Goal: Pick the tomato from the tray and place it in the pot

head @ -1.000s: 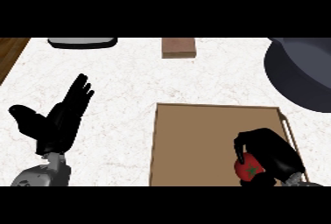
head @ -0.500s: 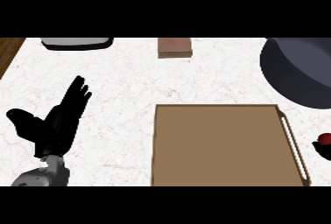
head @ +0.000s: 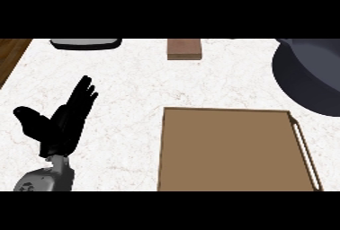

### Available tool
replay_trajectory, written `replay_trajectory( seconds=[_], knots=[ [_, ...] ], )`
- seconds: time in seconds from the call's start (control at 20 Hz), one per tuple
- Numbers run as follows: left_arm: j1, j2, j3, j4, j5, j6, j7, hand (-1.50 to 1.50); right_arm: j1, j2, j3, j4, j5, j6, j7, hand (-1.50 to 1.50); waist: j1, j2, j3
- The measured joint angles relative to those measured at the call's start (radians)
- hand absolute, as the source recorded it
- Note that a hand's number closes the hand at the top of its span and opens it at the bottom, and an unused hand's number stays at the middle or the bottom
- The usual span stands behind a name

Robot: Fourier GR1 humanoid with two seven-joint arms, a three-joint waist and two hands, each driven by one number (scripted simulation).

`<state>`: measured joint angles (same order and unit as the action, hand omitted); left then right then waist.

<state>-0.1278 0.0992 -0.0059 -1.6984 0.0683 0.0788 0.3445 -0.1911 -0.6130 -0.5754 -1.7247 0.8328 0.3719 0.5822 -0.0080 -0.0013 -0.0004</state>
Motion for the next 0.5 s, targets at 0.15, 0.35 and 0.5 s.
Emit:
replay_trajectory(
  seconds=[0.15, 0.35, 0.5],
  knots=[
    [0.007, -0.009, -0.011, 0.006, -0.007, -0.002, -0.016, 0.00, -0.061, -0.053, -0.013, -0.037, -0.029, 0.017, -0.014, 1.50, 0.005, 0.000, 0.000],
    [0.003, -0.012, -0.014, 0.012, -0.012, -0.005, -0.023, 0.00, -0.168, -0.100, -0.007, -0.055, -0.067, 0.033, -0.007, 1.50, 0.011, 0.000, 0.000],
    [-0.011, -0.011, -0.003, 0.026, -0.004, -0.010, -0.024, 0.00, -0.272, -0.137, 0.020, 0.007, -0.081, 0.031, 0.007, 1.50, 0.016, 0.002, -0.001]
  ],
)
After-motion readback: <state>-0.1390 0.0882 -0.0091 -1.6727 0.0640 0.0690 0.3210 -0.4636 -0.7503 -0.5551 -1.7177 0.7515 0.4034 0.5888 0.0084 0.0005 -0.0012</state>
